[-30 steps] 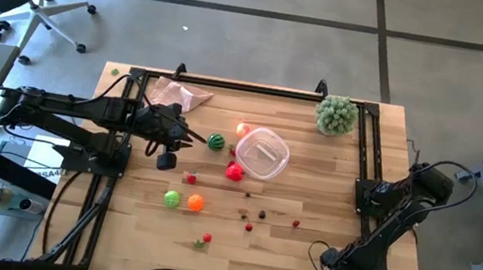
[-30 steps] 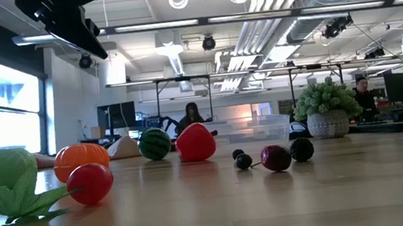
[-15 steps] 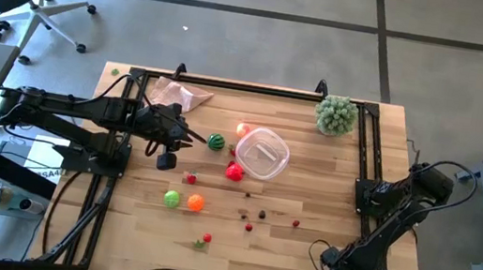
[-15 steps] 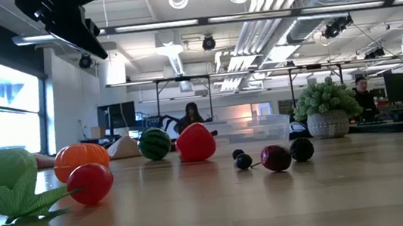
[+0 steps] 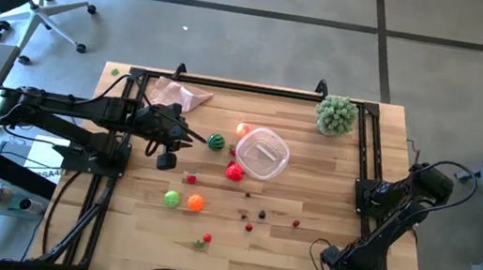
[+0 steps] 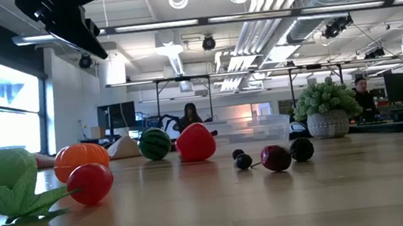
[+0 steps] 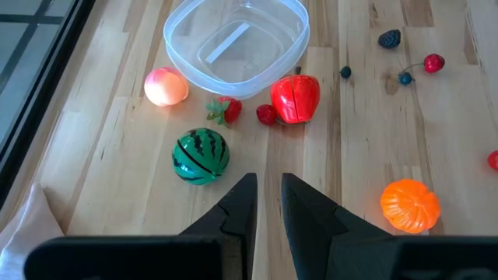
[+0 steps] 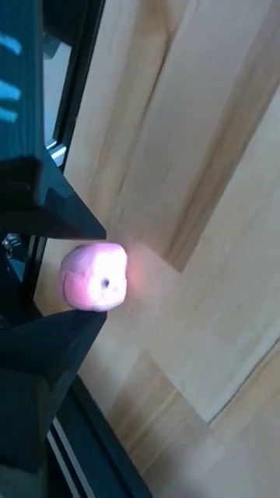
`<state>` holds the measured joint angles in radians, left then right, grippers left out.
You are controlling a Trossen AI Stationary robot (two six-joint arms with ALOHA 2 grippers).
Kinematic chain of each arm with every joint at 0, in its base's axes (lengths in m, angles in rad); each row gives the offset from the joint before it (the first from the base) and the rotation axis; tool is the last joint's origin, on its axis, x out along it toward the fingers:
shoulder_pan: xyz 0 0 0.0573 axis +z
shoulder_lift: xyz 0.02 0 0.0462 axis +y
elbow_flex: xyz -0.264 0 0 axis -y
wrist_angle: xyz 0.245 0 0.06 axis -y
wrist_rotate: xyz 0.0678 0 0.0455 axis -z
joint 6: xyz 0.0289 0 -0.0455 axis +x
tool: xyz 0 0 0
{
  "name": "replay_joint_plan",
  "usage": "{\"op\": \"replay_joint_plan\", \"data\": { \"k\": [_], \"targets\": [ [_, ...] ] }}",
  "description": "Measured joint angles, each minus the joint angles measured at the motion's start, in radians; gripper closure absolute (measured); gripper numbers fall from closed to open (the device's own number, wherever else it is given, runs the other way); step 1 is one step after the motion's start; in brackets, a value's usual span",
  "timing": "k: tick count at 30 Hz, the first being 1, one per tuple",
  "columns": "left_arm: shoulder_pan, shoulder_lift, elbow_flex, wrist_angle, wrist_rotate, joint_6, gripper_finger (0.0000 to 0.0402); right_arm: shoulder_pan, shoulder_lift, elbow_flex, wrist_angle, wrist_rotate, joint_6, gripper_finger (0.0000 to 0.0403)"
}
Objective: Pick and placing Produce into tupperware
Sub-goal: Put the peach into the transparent bin
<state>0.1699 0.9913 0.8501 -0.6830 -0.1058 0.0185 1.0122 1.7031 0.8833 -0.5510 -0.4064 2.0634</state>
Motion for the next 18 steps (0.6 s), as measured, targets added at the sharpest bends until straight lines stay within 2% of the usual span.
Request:
{"op": "replay_joint_plan", "data": {
  "k": [18],
  "targets": [
    [0.000, 0.000, 0.000, 0.000, 0.000, 0.000, 0.0350, -0.007, -0.002, 0.000, 0.002, 0.010, -0.003, 0.0290]
  ]
}}
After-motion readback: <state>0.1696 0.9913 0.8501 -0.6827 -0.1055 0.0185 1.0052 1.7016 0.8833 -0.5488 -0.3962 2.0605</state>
